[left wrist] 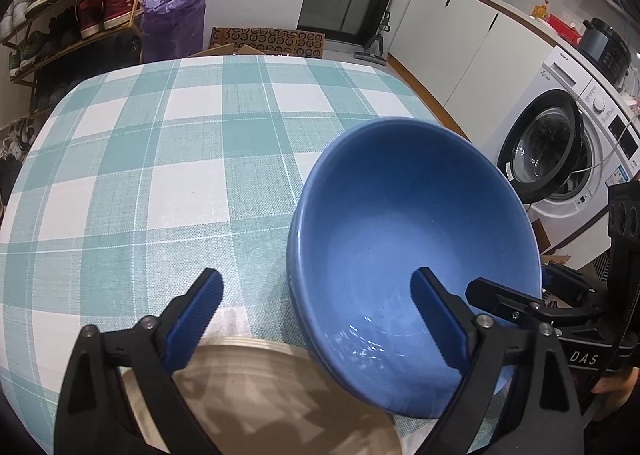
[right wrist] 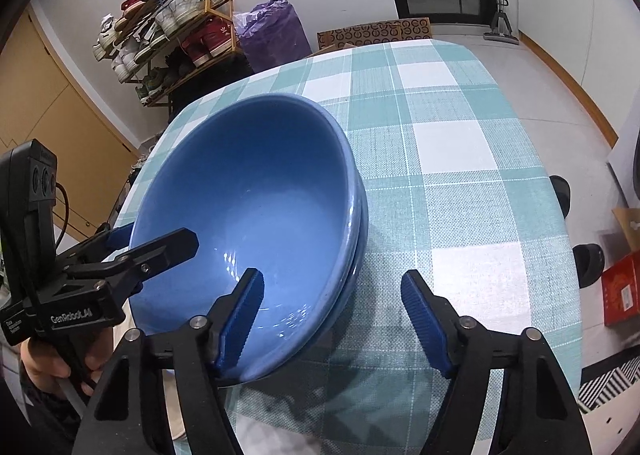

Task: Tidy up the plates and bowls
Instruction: 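Move both open tools to the rim of the stacked blue bowls, then close both tools on the rim of the stacked blue bowls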

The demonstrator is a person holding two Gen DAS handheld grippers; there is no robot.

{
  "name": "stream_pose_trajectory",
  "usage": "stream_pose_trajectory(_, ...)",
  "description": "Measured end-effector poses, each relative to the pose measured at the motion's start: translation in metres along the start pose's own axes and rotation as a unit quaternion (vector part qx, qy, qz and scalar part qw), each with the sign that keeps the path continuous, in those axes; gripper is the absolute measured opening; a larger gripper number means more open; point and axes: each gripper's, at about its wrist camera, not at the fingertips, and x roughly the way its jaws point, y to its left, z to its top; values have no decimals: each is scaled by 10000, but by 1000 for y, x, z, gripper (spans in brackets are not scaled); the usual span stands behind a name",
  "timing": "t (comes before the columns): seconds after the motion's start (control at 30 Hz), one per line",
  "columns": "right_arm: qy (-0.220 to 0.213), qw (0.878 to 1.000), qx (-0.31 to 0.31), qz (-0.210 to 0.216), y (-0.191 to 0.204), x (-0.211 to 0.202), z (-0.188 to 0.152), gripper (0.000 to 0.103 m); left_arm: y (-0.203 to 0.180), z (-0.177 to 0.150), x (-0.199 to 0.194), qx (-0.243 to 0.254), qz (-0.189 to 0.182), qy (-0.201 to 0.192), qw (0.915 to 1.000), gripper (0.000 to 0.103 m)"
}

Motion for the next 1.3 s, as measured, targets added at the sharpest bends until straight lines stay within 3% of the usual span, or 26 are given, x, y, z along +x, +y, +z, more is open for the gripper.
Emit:
stream_pose_trajectory(0.07, 9, 10000, -3, 23, 0, 1, 0, 72, 0, -1, 0, -6, 3, -7, 10000, 88)
stream_pose_trajectory(0.23, 22, 9999, -9, 112, 1, 1, -1, 66, 1, -2, 3, -50, -52, 75, 9999, 64)
stream_pose_trajectory(0.5, -52, 9997, -81, 233, 6, -2, -5, 48, -1, -5, 4, -17, -149, 125, 9998, 33)
stream_pose_trajectory(0.57, -89, 9997, -107, 224, 9, -3, -6, 43, -2, -6, 4, 4, -155, 138, 9998, 31)
stream_pose_trajectory(0.73, -137, 9997, -89, 168, 9, -5, -7, 41, -5, -7, 2, 35, -99, 89, 9999, 26)
stream_pose_trajectory(1.3, -152, 9998, -102, 59, 7, -6, -9, 36, -12, -8, -2, 70, 59, -28, 10000, 26)
